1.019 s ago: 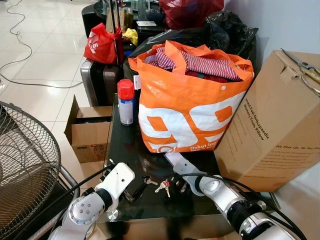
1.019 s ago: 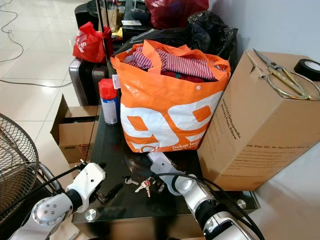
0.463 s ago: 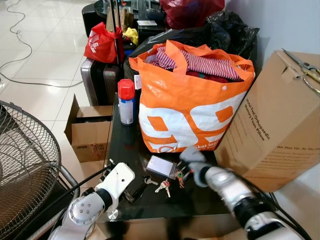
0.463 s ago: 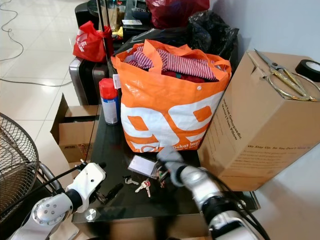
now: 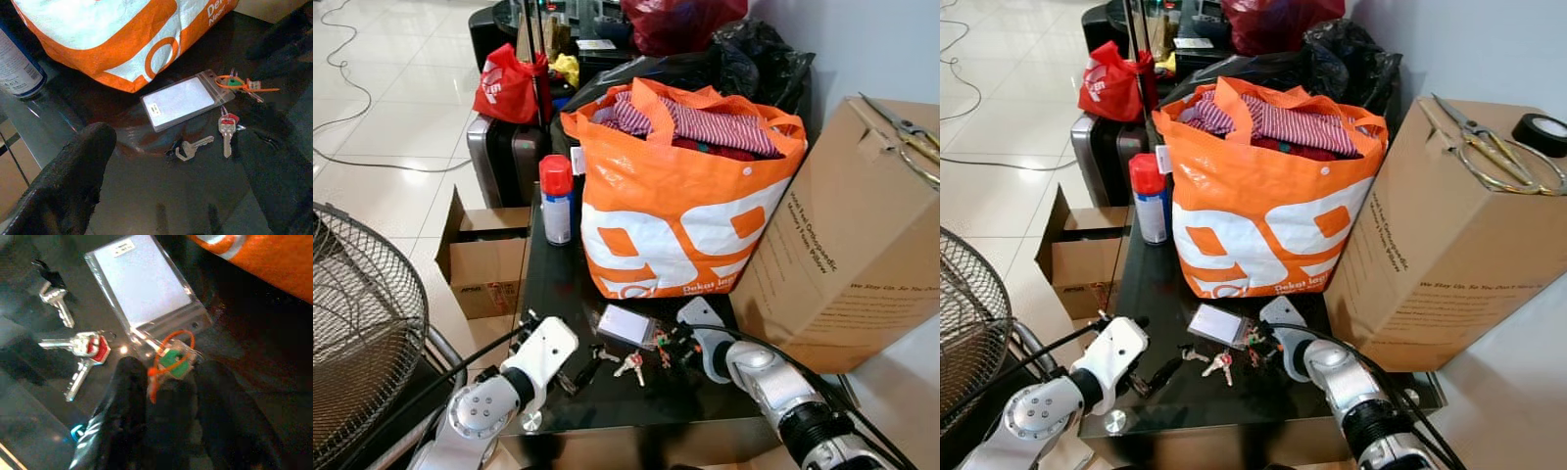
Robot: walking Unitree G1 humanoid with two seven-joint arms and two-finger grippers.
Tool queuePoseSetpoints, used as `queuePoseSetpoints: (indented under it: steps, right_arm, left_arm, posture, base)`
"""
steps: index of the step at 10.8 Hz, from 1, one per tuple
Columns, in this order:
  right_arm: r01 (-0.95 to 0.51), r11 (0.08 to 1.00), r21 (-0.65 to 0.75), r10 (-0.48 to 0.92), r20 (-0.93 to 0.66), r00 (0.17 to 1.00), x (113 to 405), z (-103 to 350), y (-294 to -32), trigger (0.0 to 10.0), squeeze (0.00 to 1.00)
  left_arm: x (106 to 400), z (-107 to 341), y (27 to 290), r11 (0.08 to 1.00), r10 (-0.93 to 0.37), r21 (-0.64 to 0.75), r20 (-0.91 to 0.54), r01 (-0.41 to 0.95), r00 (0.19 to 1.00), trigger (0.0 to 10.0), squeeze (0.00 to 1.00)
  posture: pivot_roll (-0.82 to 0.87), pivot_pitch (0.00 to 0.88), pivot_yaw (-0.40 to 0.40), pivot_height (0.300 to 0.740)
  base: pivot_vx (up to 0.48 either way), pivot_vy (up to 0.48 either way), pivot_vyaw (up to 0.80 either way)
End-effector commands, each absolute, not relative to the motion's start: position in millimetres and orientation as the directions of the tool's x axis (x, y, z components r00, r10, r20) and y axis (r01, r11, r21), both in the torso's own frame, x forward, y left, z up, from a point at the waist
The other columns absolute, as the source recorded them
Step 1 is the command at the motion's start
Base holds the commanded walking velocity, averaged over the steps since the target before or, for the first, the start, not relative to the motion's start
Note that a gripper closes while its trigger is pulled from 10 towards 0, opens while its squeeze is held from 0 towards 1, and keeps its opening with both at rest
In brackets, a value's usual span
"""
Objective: Hang keys on a hook
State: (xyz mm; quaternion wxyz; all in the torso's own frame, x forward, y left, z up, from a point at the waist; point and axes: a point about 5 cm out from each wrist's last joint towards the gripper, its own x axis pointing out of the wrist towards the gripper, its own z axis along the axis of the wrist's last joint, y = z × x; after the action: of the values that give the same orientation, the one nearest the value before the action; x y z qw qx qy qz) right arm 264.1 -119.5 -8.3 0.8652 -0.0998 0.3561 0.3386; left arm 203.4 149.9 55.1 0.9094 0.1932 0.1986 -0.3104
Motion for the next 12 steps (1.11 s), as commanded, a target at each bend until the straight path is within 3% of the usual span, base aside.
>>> queuePoseSetpoints:
  steps: [1,3,5,6,7,8,9,10,12]
  right_arm:
    - [-0.654,0.753,0.072,0.515,-0.682,0.519,264.7,-7.0,-118.3,10.0,1.0]
    - [-0.657,0.746,0.107,0.542,-0.669,0.508,263.6,-5.5,-107.1,10.0,1.0]
    - [-0.657,0.754,0.023,0.475,-0.709,0.521,263.3,-11.3,-106.8,10.0,1.0]
    - [-0.641,0.767,-0.021,0.42,-0.739,0.527,264.7,-14.3,-111.4,10.0,0.75]
    - [-0.64,0.768,-0.028,0.406,-0.752,0.52,264.4,-15.5,-113.3,10.0,0.0]
    - [-0.645,0.764,-0.027,0.399,-0.766,0.504,262.9,-17.3,-115.2,8.4,0.0]
    - [-0.641,0.767,-0.02,0.4,-0.766,0.503,262.6,-17.9,-115.1,2.7,0.0]
    - [-0.636,0.772,-0.014,0.401,-0.766,0.503,262.7,-18.7,-114.5,0.0,0.0]
    - [-0.63,0.777,-0.006,0.402,-0.765,0.503,262.7,-19.8,-113.4,0.0,0.0]
  left_arm:
    - [203.2,54.8,147.7,0.724,-0.494,0.23,-0.483,0.65,0.723,10.0,0.35]
    - [202.4,53.8,147.9,0.724,-0.494,0.23,-0.487,0.651,0.721,10.0,0.35]
    - [201.8,52.7,147.1,0.722,-0.495,0.227,-0.489,0.653,0.718,10.0,0.35]
    - [201.8,52.1,147.4,0.723,-0.494,0.227,-0.49,0.652,0.718,10.0,0.35]
    - [201.7,51.9,147.7,0.724,-0.493,0.227,-0.49,0.651,0.719,10.0,0.35]
    - [201.5,51.5,148.0,0.725,-0.492,0.225,-0.491,0.651,0.718,10.0,0.35]
    - [201.3,51.2,148.1,0.725,-0.493,0.223,-0.492,0.652,0.717,10.0,0.35]
    - [201.1,50.7,148.2,0.723,-0.496,0.22,-0.495,0.655,0.714,10.0,0.35]
    - [200.9,50.3,148.2,0.719,-0.499,0.22,-0.496,0.659,0.711,10.0,0.35]
  posture:
    - [0.05,0.014,-0.09,0.74]
    - [0.04,0.02,-0.089,0.74]
    - [0.05,0.023,-0.091,0.74]
    - [0.05,0.023,-0.094,0.74]
    - [0.05,0.023,-0.095,0.74]
    - [0.05,0.023,-0.096,0.74]
    - [0.05,0.023,-0.096,0.74]
    - [0.05,0.022,-0.094,0.74]
    - [0.05,0.019,-0.094,0.74]
  base:
    - [0.0,0.0,0.0]
    - [0.0,0.0,0.0]
    - [0.0,0.0,0.0]
    - [0.0,0.0,0.0]
    - [0.0,0.0,0.0]
    - [0.0,0.0,0.0]
    - [0.0,0.0,0.0]
    - [0.0,0.0,0.0]
    - [0.0,0.0,0.0]
